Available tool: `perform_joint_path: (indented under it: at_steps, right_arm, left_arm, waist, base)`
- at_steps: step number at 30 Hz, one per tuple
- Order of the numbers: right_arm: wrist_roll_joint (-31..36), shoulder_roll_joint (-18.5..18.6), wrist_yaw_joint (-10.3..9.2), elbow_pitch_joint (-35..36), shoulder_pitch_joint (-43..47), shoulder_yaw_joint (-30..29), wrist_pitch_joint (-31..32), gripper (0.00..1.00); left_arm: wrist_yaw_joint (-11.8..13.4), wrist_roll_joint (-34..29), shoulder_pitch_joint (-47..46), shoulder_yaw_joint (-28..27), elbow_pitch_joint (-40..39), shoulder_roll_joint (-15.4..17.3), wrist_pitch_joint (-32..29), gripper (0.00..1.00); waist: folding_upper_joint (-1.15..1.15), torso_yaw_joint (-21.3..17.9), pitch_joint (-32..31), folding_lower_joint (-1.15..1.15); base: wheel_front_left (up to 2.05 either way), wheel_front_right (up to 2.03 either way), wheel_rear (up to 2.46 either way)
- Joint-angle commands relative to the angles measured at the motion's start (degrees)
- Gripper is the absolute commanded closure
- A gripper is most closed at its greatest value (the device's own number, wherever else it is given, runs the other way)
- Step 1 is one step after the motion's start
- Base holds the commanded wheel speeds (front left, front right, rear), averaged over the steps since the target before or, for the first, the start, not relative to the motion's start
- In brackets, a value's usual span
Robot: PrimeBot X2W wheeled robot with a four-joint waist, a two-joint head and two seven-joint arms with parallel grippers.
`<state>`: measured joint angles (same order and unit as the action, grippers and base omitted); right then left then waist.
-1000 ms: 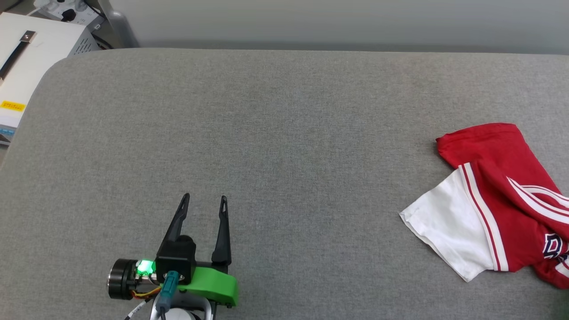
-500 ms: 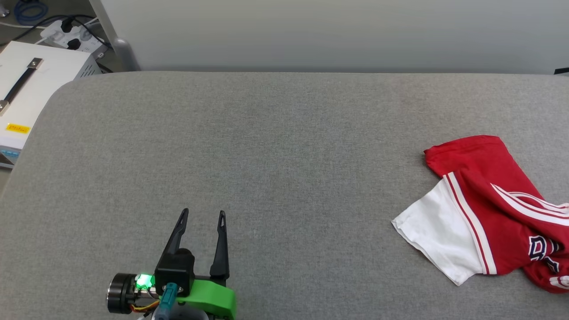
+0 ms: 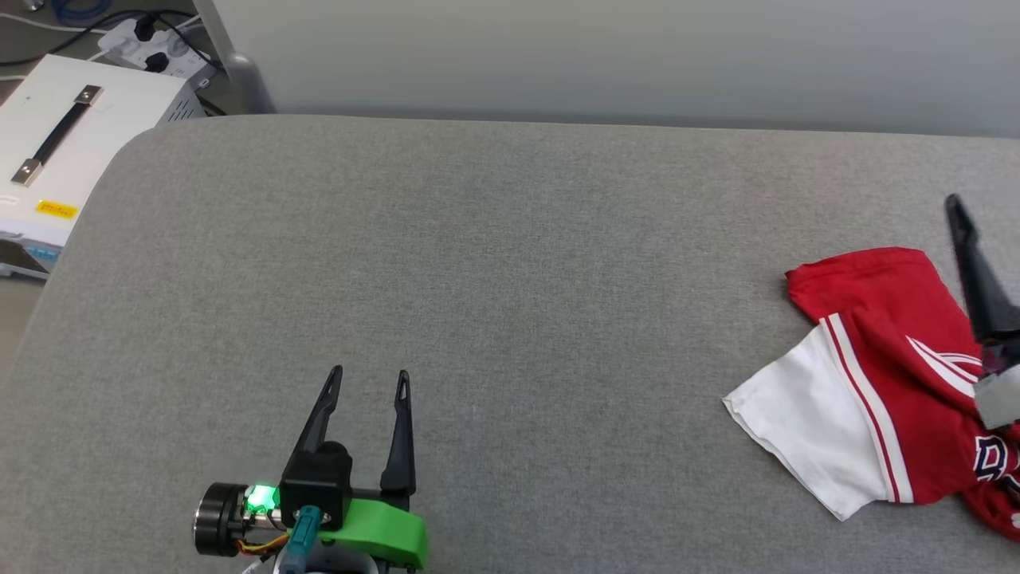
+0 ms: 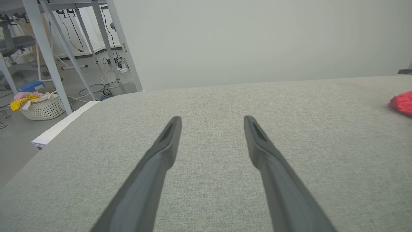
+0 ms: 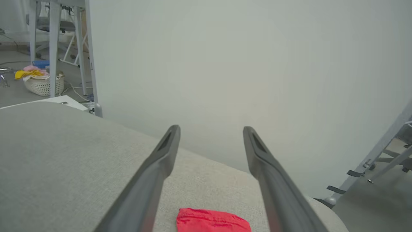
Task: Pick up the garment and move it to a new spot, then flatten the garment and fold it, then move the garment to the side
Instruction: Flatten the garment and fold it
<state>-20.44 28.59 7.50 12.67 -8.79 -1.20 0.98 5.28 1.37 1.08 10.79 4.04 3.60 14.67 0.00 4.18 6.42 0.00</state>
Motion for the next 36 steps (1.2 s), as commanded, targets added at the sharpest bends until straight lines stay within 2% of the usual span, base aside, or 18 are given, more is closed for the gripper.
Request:
perform_joint_path:
  at_steps: [1,7,13,16,20,26,29,30,31,36]
  right_arm:
    - [-0.7,2.3,-0.01,0.4,-1.3,2.9,3.0,0.00]
    - [-7.0,11.9,-0.01,-0.3,-4.0,17.4,18.8,0.00]
    - [-13.1,16.3,-0.01,-2.2,-8.8,28.4,31.4,0.00]
    - [-14.5,16.5,-0.01,-4.5,-11.1,33.2,34.9,0.00]
    - [-15.3,15.7,-0.01,-9.6,-13.2,39.1,36.5,0.00]
    - [-14.5,13.8,-0.01,-21.0,-13.9,44.0,35.0,0.00]
    - [-15.0,13.3,-0.01,-24.0,-13.7,46.5,34.0,0.00]
    - [-15.6,12.9,-0.01,-24.6,-13.9,46.8,33.4,0.67]
    - [-15.9,12.7,-0.01,-24.9,-14.2,46.9,32.6,1.00]
    - [-15.6,11.8,-0.01,-25.2,-16.1,43.4,24.3,1.00]
  left_arm:
    - [0.0,-0.6,-0.4,0.0,-0.3,0.0,0.3,0.00]
    - [0.3,-0.5,-1.4,0.1,-1.2,-0.1,0.3,0.00]
    - [0.6,-0.3,-2.5,0.4,-1.9,-0.2,0.3,0.00]
    - [0.8,-0.1,-3.3,0.5,-2.1,-0.3,0.3,0.00]
    - [1.1,0.2,-4.4,0.9,-2.1,-0.4,0.3,0.00]
    - [1.7,0.6,-5.3,1.2,-2.0,-0.6,0.3,0.00]
    - [1.9,0.7,-5.2,1.1,-1.9,-0.6,0.3,0.00]
    - [2.0,0.7,-5.1,0.9,-1.8,-0.6,0.3,0.00]
    - [2.1,0.7,-4.9,0.8,-1.8,-0.6,0.3,0.00]
    - [1.9,0.3,-4.2,0.4,-1.4,-0.6,0.3,0.00]
  waist:
    - [0.00,0.9,0.8,0.00]
    - [0.00,2.4,2.3,0.00]
    - [0.00,3.6,4.8,0.00]
    - [0.00,4.3,6.4,0.00]
    - [0.00,5.4,8.3,0.00]
    - [0.00,6.5,9.8,0.00]
    - [0.00,6.6,9.7,0.00]
    - [0.00,6.4,9.4,0.00]
    - [0.00,6.1,9.1,0.00]
    - [0.00,4.7,6.9,0.00]
  base:
    - [0.00,0.00,0.00]
    - [0.00,0.00,0.00]
    - [0.00,0.00,0.00]
    - [0.00,0.00,0.00]
    - [0.00,0.00,0.00]
    - [0.00,0.00,0.00]
    - [0.00,0.00,0.00]
    - [0.00,0.00,0.00]
    - [0.00,0.00,0.00]
    - [0.00,0.00,0.00]
